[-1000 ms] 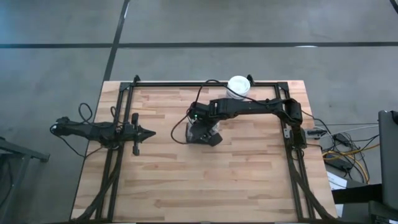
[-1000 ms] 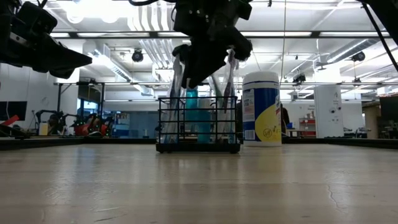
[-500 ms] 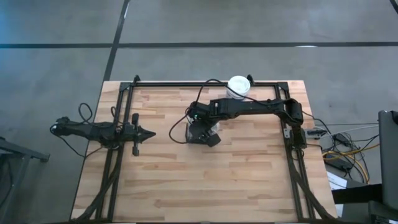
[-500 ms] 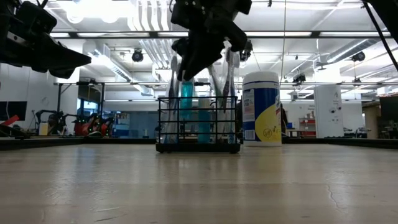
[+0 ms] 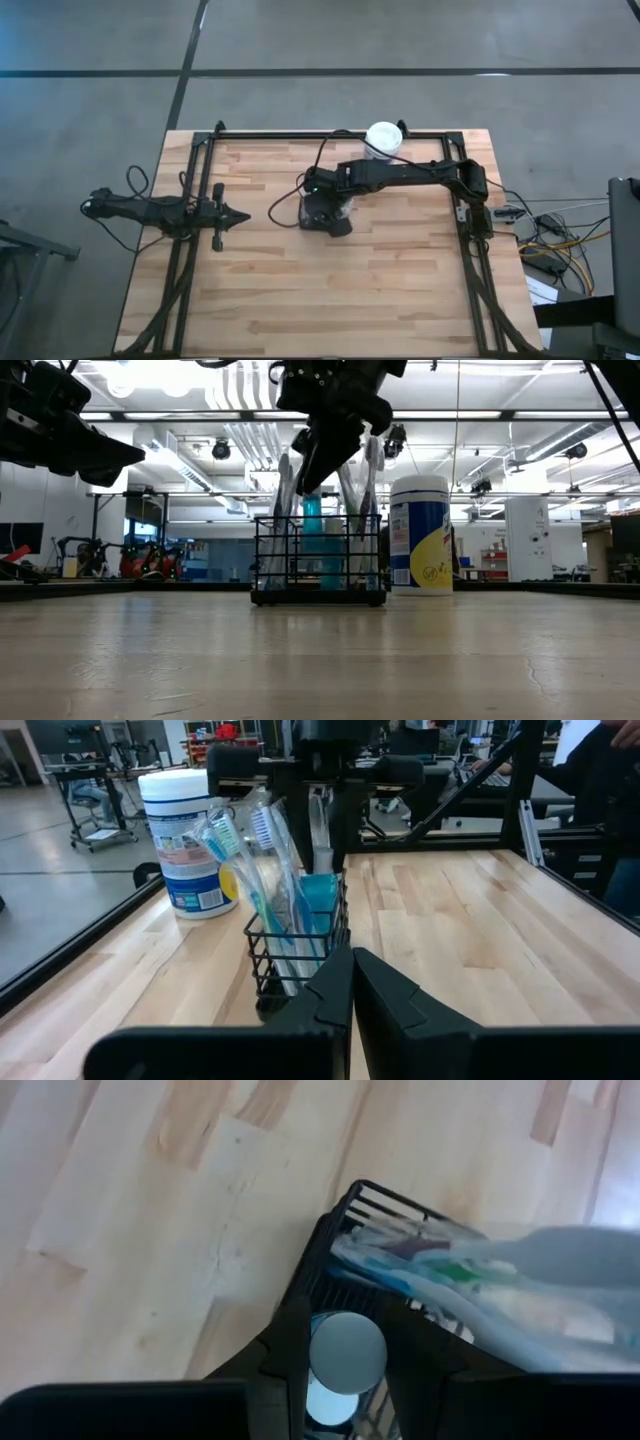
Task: Pick & Place toothbrushing station
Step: Put the mouthwash into the black wire organizer
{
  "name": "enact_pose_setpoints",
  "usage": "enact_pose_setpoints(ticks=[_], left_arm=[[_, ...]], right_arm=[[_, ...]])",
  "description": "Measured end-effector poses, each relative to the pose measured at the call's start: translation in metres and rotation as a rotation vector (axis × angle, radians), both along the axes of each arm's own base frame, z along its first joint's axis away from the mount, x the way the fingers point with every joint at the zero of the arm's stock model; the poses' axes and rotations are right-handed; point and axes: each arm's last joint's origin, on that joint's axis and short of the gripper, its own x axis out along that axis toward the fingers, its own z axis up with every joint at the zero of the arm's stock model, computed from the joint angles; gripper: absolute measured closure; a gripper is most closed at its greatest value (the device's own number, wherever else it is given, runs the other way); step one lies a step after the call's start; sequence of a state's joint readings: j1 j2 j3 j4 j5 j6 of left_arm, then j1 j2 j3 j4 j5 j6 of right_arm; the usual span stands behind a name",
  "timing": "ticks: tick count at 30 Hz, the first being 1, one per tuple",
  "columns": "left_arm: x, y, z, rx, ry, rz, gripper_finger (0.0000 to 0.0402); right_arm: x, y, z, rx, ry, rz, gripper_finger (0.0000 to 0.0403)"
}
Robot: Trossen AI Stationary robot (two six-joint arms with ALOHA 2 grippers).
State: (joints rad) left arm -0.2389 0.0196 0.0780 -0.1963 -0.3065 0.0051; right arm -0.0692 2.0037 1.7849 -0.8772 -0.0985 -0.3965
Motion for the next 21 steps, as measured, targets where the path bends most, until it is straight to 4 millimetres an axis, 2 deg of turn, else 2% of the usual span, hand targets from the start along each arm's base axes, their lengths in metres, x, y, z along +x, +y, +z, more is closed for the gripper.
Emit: enact_pose_setpoints(ticks=[9, 21], left_arm=[[0.000, 0.000, 0.000, 0.000, -0.001, 0.000, 0.0388], [0.000, 0.000, 0.000, -0.007, -0.001, -0.003, 0.0388]], right_arm=[[0.000, 0.001, 0.000, 0.089, 0.017, -0.172, 0.0312], [0.003, 0.009, 0.013, 0.090, -0.025, -0.146, 0.0312]])
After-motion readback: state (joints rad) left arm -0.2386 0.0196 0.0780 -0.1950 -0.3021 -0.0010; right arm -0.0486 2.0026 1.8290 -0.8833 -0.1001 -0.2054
